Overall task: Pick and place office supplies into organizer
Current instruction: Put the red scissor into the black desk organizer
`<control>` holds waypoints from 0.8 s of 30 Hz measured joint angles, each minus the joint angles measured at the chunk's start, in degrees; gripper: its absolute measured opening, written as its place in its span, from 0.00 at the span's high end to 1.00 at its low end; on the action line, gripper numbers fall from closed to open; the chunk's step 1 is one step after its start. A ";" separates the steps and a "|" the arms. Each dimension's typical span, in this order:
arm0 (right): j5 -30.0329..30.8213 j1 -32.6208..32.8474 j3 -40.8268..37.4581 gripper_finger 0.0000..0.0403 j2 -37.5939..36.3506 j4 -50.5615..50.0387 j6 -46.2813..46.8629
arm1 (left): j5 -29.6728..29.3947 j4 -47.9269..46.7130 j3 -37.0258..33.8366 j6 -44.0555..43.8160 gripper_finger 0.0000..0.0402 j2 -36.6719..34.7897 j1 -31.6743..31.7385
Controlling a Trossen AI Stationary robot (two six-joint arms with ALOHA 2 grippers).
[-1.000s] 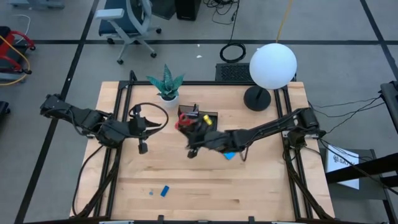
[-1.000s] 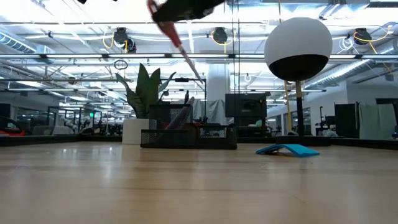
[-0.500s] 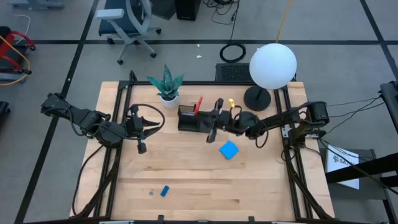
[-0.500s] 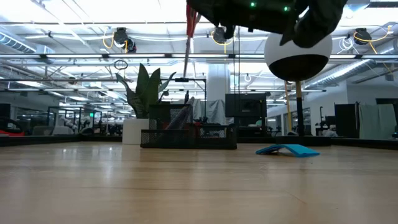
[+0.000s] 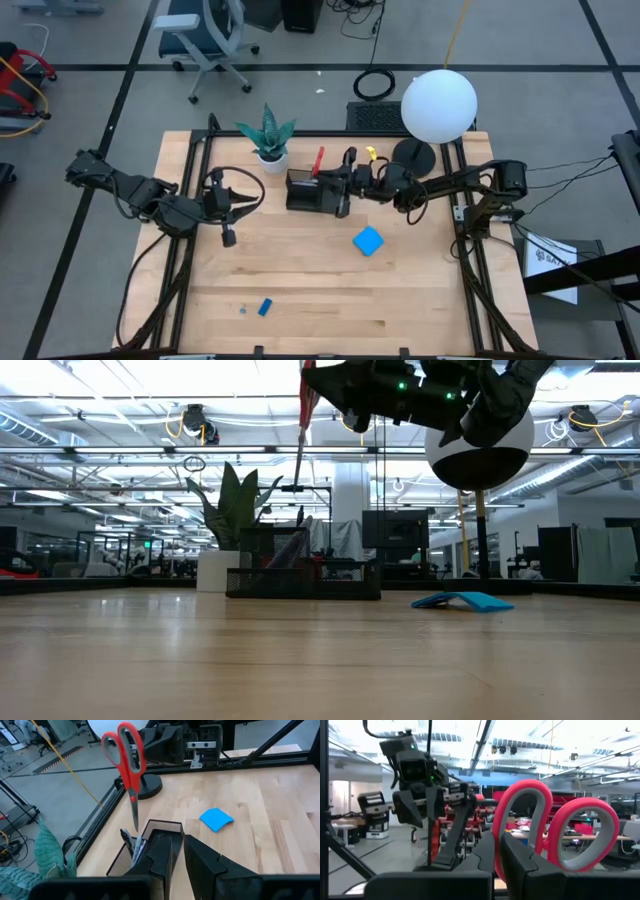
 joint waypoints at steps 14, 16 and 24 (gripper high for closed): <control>-3.08 -2.86 0.02 0.99 8.20 8.82 -0.51 | -0.06 0.00 -0.01 0.53 0.85 0.13 0.02; -4.31 -3.55 0.08 0.99 9.52 10.74 -0.46 | -0.07 0.00 0.00 0.53 0.85 0.11 0.02; -6.10 -4.31 4.55 0.99 15.43 10.28 3.42 | -0.08 -0.03 0.00 0.51 0.85 0.11 0.02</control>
